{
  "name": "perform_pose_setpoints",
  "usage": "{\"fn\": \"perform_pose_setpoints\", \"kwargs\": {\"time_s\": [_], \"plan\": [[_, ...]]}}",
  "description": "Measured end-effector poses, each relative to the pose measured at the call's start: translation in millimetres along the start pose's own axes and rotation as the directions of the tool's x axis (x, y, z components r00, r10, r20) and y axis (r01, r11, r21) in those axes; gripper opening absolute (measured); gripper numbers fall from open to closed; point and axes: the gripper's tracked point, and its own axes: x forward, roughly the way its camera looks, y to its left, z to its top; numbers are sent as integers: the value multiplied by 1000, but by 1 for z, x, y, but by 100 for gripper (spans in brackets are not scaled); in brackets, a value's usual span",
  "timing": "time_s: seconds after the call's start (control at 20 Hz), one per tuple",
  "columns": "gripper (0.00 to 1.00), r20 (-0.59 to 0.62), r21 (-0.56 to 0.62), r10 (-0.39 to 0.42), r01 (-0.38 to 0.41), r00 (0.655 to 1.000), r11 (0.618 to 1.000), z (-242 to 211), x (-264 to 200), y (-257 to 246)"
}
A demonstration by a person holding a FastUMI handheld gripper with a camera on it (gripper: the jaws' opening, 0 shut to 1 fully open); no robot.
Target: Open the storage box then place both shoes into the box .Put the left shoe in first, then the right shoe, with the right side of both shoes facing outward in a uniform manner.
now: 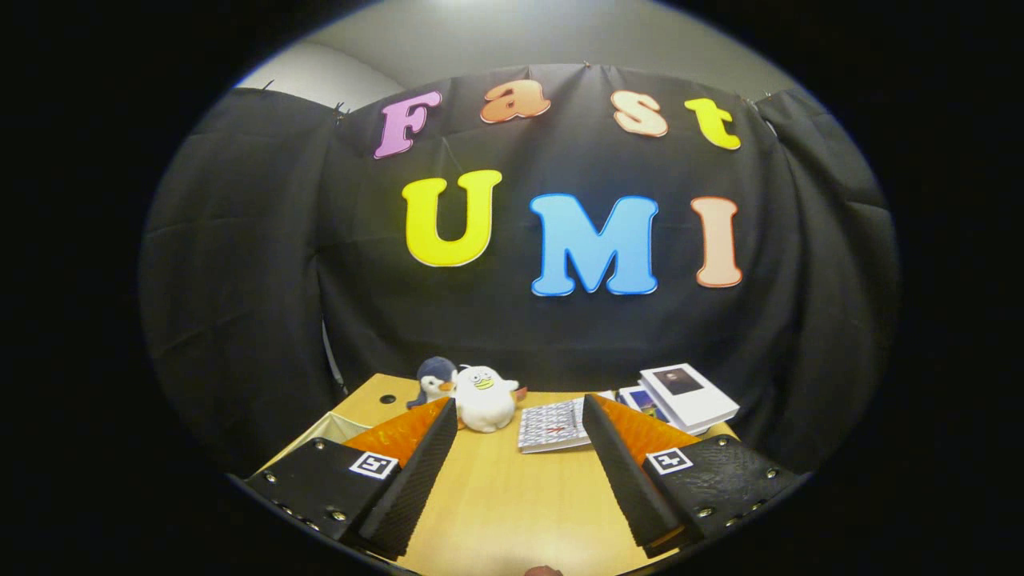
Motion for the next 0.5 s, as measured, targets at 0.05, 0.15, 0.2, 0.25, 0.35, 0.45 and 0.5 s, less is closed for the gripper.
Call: {"fn": "perform_pose_setpoints", "kwargs": {"time_s": [0.05, 0.15, 0.2, 0.25, 0.35, 0.45, 0.5], "plan": [[98, 20, -3, -18, 18, 1000, 1000, 5, -4, -12], [97, 62, -3, -58, 59, 996, 998, 13, -11, -35], [97, 77, -3, -75, 76, 994, 997, 15, -13, -47], [97, 86, 1, -91, 92, 992, 996, 16, -14, -57], [97, 95, 22, -108, 106, 990, 994, 14, -16, -71], [97, 98, 49, -113, 109, 989, 993, 13, -15, -77], [97, 109, 59, -122, 116, 986, 991, 15, -15, -82]]}}
